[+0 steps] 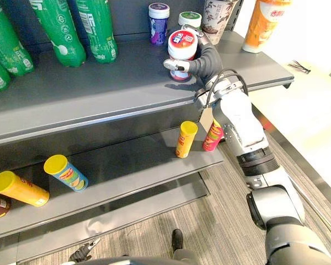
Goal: Put the gum and the chips on the shelf.
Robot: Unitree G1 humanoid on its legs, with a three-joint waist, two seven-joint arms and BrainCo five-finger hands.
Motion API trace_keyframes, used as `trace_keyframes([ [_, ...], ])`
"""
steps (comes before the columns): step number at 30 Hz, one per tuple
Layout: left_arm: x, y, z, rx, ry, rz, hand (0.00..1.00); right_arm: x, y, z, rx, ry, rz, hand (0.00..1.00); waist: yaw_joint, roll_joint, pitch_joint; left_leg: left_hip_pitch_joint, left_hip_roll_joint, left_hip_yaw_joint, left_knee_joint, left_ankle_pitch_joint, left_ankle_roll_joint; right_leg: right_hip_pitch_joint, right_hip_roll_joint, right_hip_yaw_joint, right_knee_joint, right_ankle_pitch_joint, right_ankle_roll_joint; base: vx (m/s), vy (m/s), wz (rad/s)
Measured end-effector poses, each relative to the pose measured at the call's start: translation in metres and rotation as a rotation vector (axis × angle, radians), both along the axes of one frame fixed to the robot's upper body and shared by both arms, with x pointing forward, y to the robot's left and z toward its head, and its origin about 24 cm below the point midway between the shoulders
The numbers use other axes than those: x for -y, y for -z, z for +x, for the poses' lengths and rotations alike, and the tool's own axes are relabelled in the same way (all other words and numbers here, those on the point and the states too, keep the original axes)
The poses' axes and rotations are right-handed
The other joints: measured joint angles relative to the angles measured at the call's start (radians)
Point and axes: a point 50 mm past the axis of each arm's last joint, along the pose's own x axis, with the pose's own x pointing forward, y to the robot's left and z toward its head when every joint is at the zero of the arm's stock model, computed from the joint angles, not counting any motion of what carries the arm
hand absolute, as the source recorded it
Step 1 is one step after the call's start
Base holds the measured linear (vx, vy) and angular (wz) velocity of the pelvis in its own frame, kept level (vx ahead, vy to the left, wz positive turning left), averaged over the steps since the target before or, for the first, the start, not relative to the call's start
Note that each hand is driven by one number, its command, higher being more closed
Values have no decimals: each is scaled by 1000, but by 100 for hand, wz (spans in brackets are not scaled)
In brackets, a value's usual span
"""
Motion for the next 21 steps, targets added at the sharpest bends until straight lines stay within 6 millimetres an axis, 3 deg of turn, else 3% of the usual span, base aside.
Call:
trace_keyframes([
  [21, 0, -1, 2, 9, 0, 3, 0, 18, -6, -1, 21, 71, 28, 0, 1, 0, 7, 1, 0, 1, -1, 0, 0, 0, 1, 1, 0, 0, 0, 0, 0, 0],
])
